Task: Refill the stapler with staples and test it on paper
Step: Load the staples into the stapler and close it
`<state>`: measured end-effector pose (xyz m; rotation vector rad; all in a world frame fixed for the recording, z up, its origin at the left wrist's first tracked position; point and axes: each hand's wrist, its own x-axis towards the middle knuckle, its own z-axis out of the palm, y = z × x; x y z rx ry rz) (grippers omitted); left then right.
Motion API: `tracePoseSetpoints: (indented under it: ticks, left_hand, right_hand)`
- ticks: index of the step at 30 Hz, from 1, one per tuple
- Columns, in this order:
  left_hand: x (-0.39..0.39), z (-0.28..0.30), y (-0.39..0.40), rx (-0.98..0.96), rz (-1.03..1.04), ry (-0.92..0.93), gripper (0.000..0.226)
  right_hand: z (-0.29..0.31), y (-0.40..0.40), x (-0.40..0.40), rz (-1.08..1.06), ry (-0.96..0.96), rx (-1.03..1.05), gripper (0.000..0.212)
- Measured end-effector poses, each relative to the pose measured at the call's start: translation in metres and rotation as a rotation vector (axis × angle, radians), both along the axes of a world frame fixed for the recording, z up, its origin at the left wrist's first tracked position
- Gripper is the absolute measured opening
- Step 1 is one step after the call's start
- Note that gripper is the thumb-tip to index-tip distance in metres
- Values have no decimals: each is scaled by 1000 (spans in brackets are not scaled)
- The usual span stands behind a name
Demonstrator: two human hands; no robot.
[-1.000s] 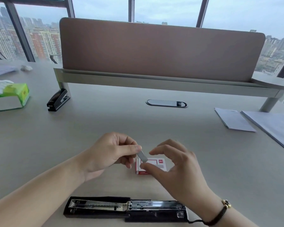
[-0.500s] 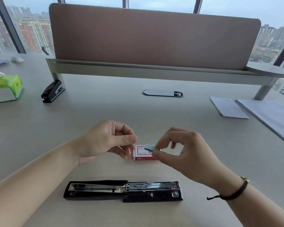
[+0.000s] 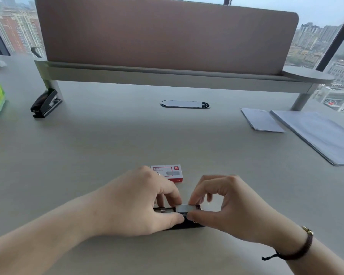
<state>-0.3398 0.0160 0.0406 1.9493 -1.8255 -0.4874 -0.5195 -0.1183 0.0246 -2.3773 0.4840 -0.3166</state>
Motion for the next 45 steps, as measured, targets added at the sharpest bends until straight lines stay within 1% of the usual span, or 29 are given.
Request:
tracePoseSetpoints:
  ticks: [6,11,19,24,27,29,38,40,43,45]
  left_hand:
    - [-2,-5,-2,-12,16,27,18]
    - [-2,-4,-1,-23,14,18,20]
    - [1,-6,0,-98,-68,-58,28]
    - [4,-5,-1,-121,-122,-70,18]
    - [4,-4,0,-105,-175,-130,17]
    - [5,-5,0,-95,-198,-166,19]
    - [5,-8,-4,-64,-245,-207,27]
    - [5,-7,-4,-56,-213,-171,32]
    - [9,-4,1,1,-134,-94,48]
    - [16,-3,10,69,-78,-114,53]
  right_hand:
    - [0,-1,-1,-1,-13,26,11]
    - [-2,-3,-3,1,-12,55,13]
    - [-2,-4,-4,-2,-17,55,12]
    - [-3,-4,-5,-9,21,63,15]
    - [-4,-7,-5,-12,31,79,16]
    - [-5,-8,-4,-7,28,96,18]
    - [-10,-8,-2,-20,10,163,17]
    - [-12,-8,-2,-16,4,151,19]
    - [-14,-8,-1,-4,7,125,19]
    - [-15,-8,-1,-3,6,119,19]
